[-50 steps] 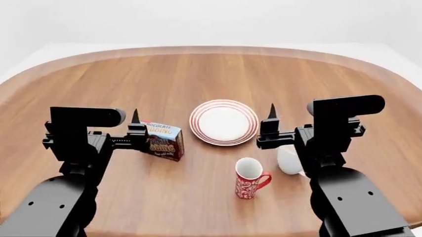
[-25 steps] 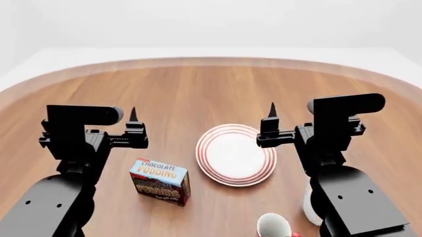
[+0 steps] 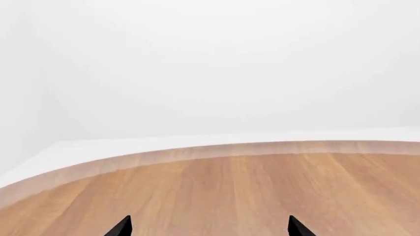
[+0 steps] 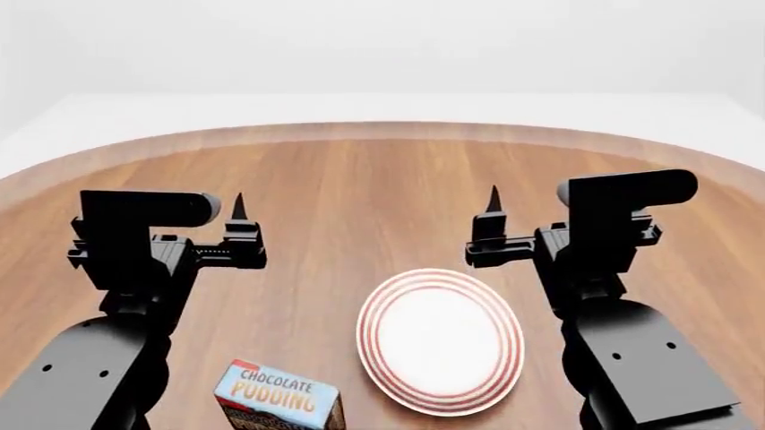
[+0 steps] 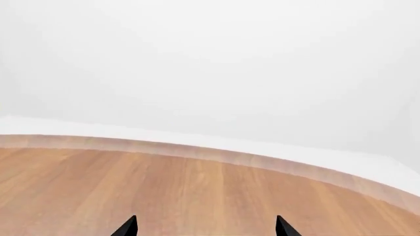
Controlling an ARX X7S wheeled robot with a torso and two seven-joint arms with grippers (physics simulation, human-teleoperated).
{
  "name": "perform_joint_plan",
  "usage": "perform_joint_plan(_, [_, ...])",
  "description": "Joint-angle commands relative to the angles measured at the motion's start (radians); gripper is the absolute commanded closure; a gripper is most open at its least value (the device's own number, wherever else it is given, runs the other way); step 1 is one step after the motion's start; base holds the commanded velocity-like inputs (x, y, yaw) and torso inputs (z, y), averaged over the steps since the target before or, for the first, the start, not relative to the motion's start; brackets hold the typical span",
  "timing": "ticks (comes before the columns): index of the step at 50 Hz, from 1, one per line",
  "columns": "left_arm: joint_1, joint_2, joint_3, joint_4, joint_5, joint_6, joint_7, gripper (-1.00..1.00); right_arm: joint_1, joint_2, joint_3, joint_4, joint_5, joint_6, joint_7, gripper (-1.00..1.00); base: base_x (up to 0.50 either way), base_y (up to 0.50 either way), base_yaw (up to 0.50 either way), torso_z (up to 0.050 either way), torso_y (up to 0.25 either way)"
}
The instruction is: Put the chocolate pudding to the right of the plate.
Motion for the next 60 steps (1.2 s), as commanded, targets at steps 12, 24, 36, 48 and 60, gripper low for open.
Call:
perform_joint_plan(12, [0.000,-0.005,0.003,-0.002,-0.010,0.003,-0.007,-1.00,0.008,0.009,-0.006,0.001,0.010,0.006,0.009,-1.00,0.38,0.00,0.00,0.000,0.001])
perform_joint_plan(24, [0.000,-0.009,0.003,-0.002,-0.016,0.002,-0.011,-1.00,0.042,0.036,-0.052,0.008,0.015,0.071,-0.002,-1.00,0.04,0.00,0.00,0.000,0.000])
perform_joint_plan(36, [0.001,-0.011,0.000,-0.007,-0.023,0.002,-0.015,-1.00,0.274,0.137,-0.173,-0.135,0.140,0.412,-0.171,-1.00,0.00,0.00,0.00,0.000,0.000])
perform_joint_plan(48, [-0.007,-0.014,0.005,-0.009,-0.026,-0.002,-0.022,-1.00,0.509,0.321,-0.248,0.001,1.054,0.549,0.191,-1.00,0.00,0.00,0.00,0.000,0.000])
perform_joint_plan(60, [-0.007,-0.017,0.007,-0.022,-0.026,0.010,-0.028,-1.00,0.525,0.427,-0.417,-0.126,1.166,0.520,0.069,-1.00,0.00,0.00,0.00,0.000,0.000])
